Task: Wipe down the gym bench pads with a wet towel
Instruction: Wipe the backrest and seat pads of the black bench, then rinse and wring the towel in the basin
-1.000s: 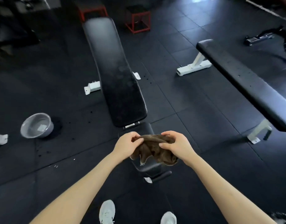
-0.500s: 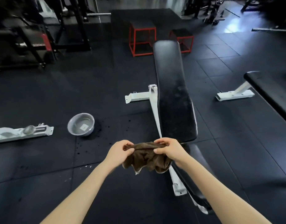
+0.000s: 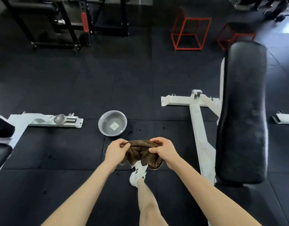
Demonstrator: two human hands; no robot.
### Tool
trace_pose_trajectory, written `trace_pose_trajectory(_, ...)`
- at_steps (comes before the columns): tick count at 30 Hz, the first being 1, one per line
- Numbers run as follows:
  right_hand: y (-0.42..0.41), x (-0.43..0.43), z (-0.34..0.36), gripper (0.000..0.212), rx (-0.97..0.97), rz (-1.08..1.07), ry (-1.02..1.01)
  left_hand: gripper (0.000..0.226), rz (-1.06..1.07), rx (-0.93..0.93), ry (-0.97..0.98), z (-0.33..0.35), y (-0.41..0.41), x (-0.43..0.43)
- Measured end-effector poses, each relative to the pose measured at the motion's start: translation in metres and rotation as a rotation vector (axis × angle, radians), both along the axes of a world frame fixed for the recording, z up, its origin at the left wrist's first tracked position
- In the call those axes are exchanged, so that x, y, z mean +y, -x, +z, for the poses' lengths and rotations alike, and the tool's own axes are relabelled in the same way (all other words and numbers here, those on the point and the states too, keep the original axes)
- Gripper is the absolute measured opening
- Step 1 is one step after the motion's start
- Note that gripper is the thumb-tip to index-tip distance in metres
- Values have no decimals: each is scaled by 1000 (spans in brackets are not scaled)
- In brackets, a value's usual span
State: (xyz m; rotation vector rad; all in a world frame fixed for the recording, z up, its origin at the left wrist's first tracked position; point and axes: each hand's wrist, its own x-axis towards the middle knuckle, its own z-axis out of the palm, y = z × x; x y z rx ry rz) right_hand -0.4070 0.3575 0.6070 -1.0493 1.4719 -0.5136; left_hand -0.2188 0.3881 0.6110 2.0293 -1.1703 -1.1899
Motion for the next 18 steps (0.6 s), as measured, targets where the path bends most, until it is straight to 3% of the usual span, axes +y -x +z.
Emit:
trace_pose_trajectory(10, -165, -209, -138, 39, -12, -10, -198, 11, 98, -39, -240, -116, -147, -205)
trace_pose_trajectory(18, -277, -310, -324, 46, -76, -184, -371, 9, 95, -90, -351, -306, -245, -325)
